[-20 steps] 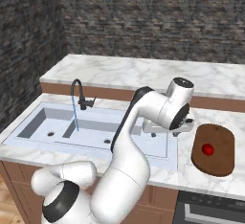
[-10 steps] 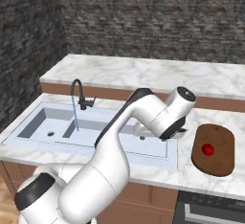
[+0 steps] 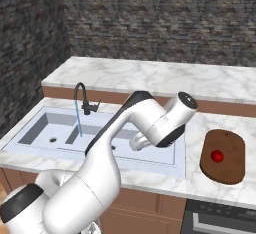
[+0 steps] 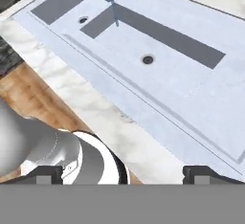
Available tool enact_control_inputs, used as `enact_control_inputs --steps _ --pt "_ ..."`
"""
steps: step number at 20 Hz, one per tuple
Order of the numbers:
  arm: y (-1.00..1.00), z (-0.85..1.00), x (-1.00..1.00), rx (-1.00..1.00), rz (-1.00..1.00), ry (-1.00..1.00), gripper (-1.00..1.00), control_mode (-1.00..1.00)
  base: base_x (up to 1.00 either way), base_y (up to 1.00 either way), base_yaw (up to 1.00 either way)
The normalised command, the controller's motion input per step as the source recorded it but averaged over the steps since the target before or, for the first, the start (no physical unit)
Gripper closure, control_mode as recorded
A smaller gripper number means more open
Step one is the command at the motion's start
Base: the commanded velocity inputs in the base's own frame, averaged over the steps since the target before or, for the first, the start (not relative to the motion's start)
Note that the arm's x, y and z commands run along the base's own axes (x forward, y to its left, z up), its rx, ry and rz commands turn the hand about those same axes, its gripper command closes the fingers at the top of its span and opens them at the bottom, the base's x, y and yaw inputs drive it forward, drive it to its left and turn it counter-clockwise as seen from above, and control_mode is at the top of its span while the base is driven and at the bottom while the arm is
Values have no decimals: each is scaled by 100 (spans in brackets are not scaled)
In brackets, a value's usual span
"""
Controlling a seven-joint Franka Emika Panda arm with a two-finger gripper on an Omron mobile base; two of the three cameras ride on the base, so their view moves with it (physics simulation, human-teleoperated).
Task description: Pick the apple from the sink and place it on the cutting board to airdry. Then turn off the sink faucet.
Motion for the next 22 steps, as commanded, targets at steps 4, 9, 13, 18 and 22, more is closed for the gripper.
enact_control_inputs --steps 4,9,13,18,22 --pt "19 14 -18 -11 50 -14 -100 -100 0 0 0" --pt "22 10 -4 5 31 -23 -100 -100 0 0 0" --pt "11 3 -3 17 28 -16 -100 -100 0 0 0" --pt "6 7 -7 23 13 -21 -100 -100 0 0 0" --pt "25 25 0 14 1 -19 -100 -100 0 0 0"
